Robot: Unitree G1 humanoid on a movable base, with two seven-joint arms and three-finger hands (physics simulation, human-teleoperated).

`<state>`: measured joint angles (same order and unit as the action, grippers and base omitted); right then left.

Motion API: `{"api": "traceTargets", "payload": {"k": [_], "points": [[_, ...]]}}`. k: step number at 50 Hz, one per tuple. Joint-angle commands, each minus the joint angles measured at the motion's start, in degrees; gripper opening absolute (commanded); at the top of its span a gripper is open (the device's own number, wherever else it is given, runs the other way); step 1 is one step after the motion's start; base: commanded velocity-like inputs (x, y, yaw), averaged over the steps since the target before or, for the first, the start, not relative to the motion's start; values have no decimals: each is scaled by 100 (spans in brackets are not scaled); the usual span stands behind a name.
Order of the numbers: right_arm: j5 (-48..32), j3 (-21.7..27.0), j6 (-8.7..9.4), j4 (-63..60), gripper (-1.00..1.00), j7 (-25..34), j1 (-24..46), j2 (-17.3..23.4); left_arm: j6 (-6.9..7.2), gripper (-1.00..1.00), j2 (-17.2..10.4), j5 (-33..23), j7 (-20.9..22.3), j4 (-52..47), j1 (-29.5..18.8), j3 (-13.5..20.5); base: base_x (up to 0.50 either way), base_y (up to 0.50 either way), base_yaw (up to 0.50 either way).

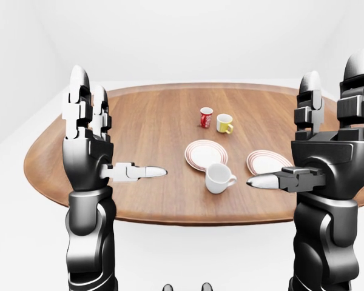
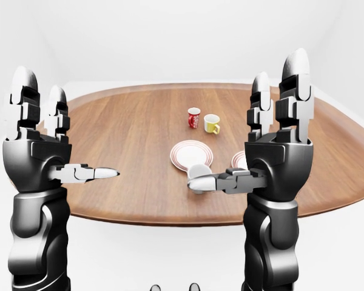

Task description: Put the white mug on the left plate.

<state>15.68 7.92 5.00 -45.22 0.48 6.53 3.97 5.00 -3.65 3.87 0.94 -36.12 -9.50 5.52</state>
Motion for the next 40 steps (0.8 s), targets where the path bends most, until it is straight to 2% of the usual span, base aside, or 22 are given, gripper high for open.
{"api": "traceTargets", "payload": {"k": [1,40], "points": [[13,-21,0,-34,100,30,-5,-3,0,100,3,-1,-2,-6,-4,-4,50,-3,0],[-172,-210,0,46,100,33,-34,-76,0,100,-11,23,-7,-36,-10,27,49,0,0]]}}
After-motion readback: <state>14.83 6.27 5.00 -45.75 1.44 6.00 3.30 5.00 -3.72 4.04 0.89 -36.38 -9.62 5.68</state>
